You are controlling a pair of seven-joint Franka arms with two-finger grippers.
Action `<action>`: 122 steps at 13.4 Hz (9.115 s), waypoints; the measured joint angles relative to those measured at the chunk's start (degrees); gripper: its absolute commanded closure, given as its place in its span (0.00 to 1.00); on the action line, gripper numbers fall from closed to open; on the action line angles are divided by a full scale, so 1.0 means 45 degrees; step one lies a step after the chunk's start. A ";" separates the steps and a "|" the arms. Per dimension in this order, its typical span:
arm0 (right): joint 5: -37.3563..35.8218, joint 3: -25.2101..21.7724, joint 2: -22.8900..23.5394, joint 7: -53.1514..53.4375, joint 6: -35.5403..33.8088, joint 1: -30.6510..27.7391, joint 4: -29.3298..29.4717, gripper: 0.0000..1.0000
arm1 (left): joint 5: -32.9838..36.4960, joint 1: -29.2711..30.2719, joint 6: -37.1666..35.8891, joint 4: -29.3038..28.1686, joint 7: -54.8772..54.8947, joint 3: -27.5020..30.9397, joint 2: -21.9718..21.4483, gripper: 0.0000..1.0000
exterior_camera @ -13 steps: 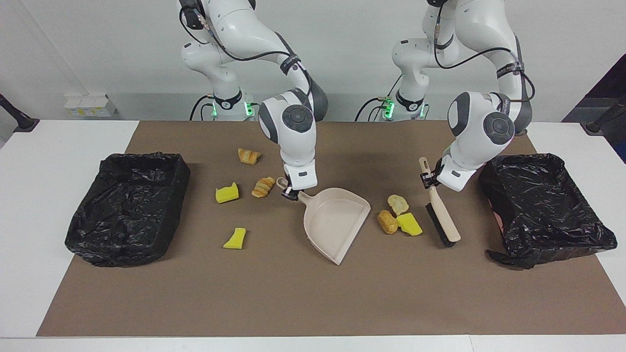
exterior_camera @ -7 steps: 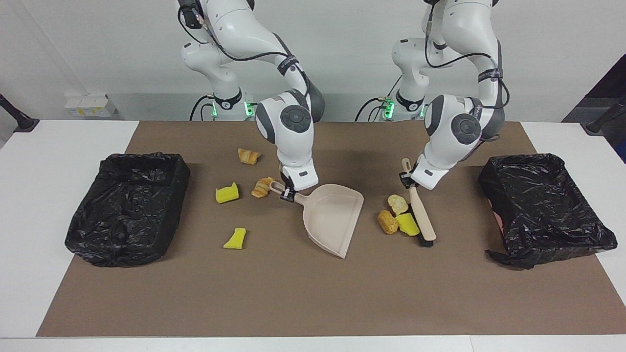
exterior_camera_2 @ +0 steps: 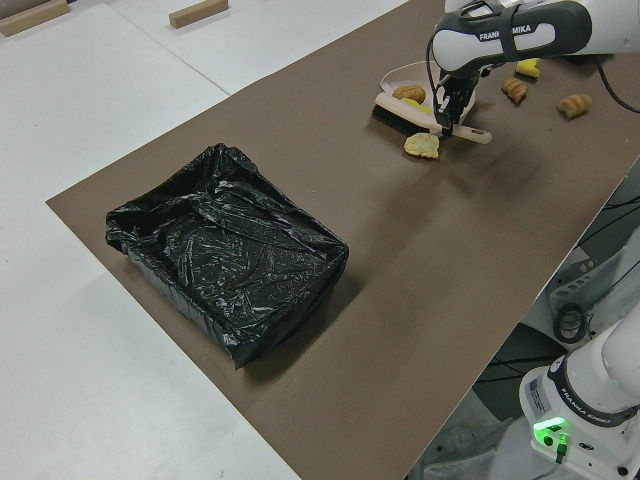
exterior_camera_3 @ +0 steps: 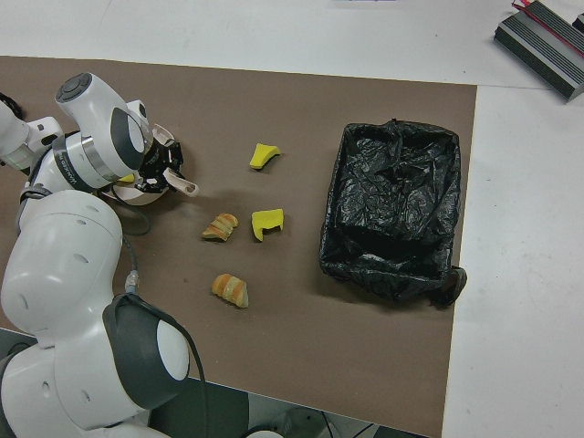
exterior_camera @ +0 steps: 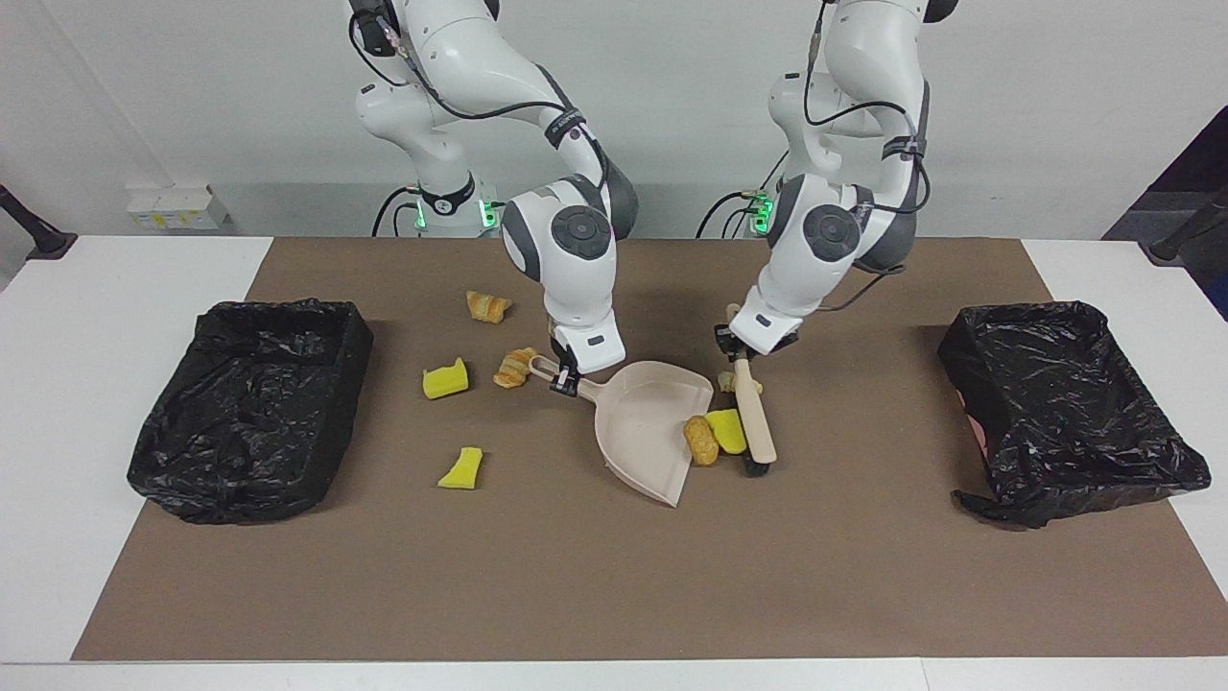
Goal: Sweep and dump trash in bin
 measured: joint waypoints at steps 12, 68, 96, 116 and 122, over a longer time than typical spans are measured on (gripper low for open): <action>-0.0603 0.0000 -0.0020 -0.1202 0.0037 0.0090 0.0000 1.00 | -0.0374 0.0686 -0.3392 0.0675 -0.3499 0.0427 -0.0606 1.00; -0.6771 -0.0166 -0.3472 -0.9667 -0.2433 -0.9621 0.0554 1.00 | 0.0462 0.1662 -0.0129 -0.4042 0.1616 0.0470 -0.4804 0.00; -1.2163 0.0022 -0.3676 -0.7288 -0.4053 -0.6581 0.0998 1.00 | 0.2036 0.5273 -0.7199 0.5113 0.5842 0.0535 -0.3184 0.00; -0.1939 0.0397 -0.1416 0.7333 -0.3913 -0.2301 0.2313 1.00 | 0.2036 0.5289 -0.7573 0.5240 0.5840 0.0562 -0.3413 0.00; -0.0760 0.0411 0.0961 1.2907 -0.4808 0.0034 0.5587 1.00 | 0.2036 0.5289 -0.7575 0.5240 0.5840 0.0562 -0.3413 0.00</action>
